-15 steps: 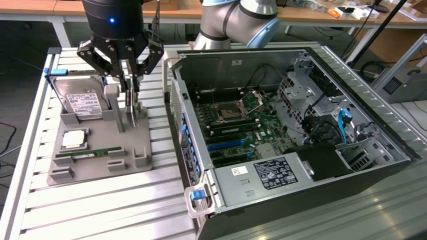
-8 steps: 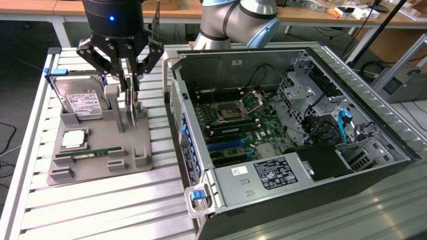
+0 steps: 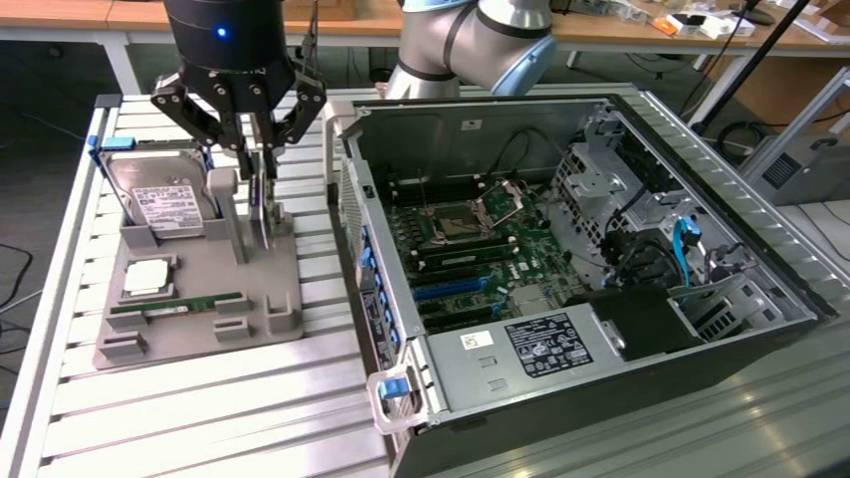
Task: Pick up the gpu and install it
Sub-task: 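Pick up the gpu and move the gpu toward the slot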
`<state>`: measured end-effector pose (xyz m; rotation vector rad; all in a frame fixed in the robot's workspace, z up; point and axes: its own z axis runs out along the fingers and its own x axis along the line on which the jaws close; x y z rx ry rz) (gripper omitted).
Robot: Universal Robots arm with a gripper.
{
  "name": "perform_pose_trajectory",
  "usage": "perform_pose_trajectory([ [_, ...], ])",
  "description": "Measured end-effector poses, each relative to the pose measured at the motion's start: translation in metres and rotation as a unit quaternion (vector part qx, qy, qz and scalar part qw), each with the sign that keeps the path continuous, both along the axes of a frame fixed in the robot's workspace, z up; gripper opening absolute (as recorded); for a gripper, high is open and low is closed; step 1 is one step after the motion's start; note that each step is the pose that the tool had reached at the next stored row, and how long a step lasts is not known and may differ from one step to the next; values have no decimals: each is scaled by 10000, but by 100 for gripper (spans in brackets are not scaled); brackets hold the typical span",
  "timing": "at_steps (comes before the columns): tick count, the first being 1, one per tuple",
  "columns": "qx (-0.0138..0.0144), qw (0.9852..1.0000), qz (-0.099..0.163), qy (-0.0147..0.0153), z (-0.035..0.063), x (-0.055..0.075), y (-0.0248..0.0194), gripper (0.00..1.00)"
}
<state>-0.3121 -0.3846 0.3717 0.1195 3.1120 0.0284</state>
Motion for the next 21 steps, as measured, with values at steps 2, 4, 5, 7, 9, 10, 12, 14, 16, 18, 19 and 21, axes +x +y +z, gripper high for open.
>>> perform_pose_trajectory([
  [2, 0, 10000, 0, 0, 6, 0, 0, 27],
  [4, 0, 10000, 0, 0, 12, 0, 0, 27],
  [5, 0, 10000, 0, 0, 15, 0, 0, 27],
  [7, 0, 10000, 0, 1, 21, 0, 0, 27],
  [9, 0, 10000, 0, 0, 28, 0, 0, 27],
  [10, 0, 10000, 0, 0, 32, 0, 0, 27],
  [12, 0, 10000, 0, 0, 39, 0, 0, 27],
  [14, 0, 10000, 0, 0, 47, 0, 0, 27],
  [16, 0, 10000, 0, 0, 58, 0, 0, 27],
  [18, 0, 10000, 0, 0, 64, 0, 0, 27],
  [19, 0, 10000, 0, 0, 69, 0, 0, 27],
  [21, 0, 10000, 0, 0, 74, 0, 0, 27],
])
